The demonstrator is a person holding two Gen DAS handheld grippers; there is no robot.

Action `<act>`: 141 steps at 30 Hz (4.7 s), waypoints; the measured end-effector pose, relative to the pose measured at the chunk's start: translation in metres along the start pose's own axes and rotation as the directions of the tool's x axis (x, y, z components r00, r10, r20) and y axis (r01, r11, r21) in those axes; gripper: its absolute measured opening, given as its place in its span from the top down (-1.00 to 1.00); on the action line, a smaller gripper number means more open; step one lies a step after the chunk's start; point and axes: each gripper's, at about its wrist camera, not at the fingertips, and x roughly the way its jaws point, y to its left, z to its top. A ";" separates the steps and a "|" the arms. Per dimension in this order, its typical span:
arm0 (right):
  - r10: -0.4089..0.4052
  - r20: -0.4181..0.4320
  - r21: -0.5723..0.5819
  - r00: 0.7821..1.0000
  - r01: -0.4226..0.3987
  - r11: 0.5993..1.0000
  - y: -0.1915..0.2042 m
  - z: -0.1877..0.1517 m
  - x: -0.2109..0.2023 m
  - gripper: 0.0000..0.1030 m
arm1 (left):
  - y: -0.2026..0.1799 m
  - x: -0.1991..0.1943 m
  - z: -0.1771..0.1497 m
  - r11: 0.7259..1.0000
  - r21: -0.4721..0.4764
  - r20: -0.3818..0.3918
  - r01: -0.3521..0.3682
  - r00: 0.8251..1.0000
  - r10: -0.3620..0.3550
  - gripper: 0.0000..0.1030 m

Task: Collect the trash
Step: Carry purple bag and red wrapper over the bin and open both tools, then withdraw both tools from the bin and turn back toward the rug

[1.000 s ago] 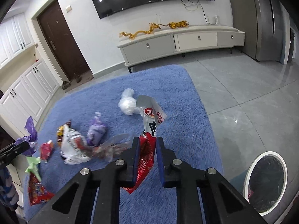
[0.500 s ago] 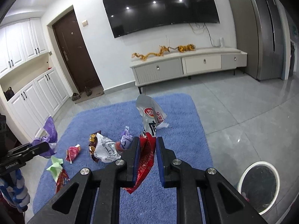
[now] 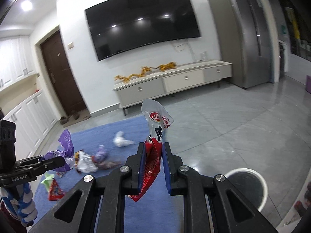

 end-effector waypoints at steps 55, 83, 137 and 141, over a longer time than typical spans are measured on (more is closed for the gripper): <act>-0.283 -0.288 0.324 0.915 0.371 0.870 -0.285 -0.085 0.071 0.18 | -0.189 0.343 -0.008 0.999 -0.045 -0.345 -0.021 0.938 0.004 -0.03; -0.482 0.055 0.131 0.875 0.472 0.872 -0.095 -0.025 -0.061 -0.09 | -0.170 0.080 -0.003 0.929 -0.065 0.203 -0.364 0.907 0.369 -0.03; -0.476 0.170 -0.029 0.863 0.487 0.873 -0.015 -0.031 -0.076 -0.26 | -0.121 -0.027 -0.030 0.919 -0.145 0.396 -0.367 0.830 0.394 -0.36; -0.477 0.158 -0.037 0.865 0.488 0.872 -0.016 -0.032 -0.069 -0.27 | -0.116 -0.020 -0.030 0.921 -0.145 0.381 -0.361 0.839 0.388 -0.36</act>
